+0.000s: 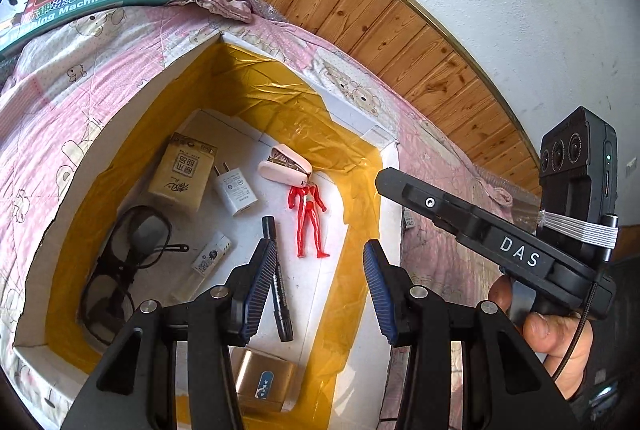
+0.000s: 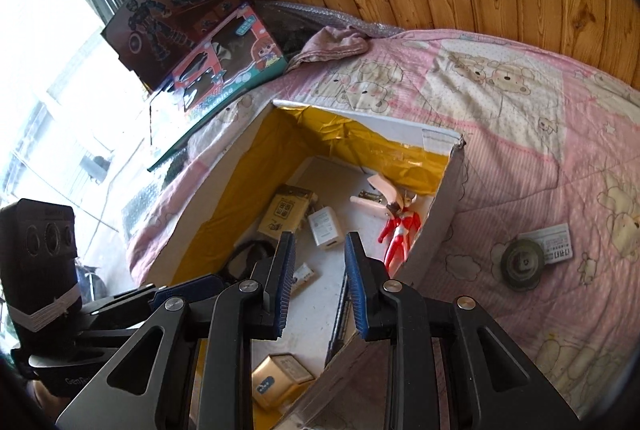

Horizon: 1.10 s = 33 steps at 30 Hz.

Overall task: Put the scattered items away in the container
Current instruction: 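Move both tools back to the green tape roll and staples box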

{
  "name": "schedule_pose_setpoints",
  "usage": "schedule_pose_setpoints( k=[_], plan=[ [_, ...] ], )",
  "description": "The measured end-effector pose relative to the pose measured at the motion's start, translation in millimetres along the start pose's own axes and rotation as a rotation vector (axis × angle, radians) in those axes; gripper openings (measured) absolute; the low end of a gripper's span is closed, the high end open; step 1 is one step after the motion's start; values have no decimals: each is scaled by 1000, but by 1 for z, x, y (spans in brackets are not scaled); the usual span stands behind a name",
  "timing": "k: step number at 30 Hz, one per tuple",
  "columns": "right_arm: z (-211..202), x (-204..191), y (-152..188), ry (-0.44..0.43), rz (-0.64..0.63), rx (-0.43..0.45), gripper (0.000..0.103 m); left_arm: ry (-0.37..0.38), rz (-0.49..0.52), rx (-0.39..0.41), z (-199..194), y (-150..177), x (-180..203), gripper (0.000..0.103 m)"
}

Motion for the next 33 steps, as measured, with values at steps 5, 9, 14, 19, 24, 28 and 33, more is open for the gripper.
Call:
schedule_pose_setpoints(
  k=[5,9,14,19,24,28,33],
  plan=[
    [-14,-5,31,-28,43,9,27,-4,38,15,-19,12,11,46],
    [-25,-10,52,-37,64,20,27,-12,85,38,-37,21,25,46],
    [-42,-15,78,-37,82,41,27,-20,147,52,-55,35,41,46],
    [-59,-16,96,0,77,64,27,-11,187,52,-68,53,58,46],
    [-78,-23,112,44,53,94,27,-9,226,60,-81,70,74,46],
    [-96,-26,124,58,41,120,27,-6,256,76,-95,82,88,46],
    [-116,-23,140,73,45,149,28,0,297,90,-108,95,107,46]
  ],
)
Point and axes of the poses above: each gripper's, at about its wrist camera, not at the fingertips, and z roughly the way its jaws point, x to its right, y to its underside, the point moved 4 cm from there along z, roughly the way its jaws point, and after that the axes turned 7 degrees about z, right-handed, at the moved point
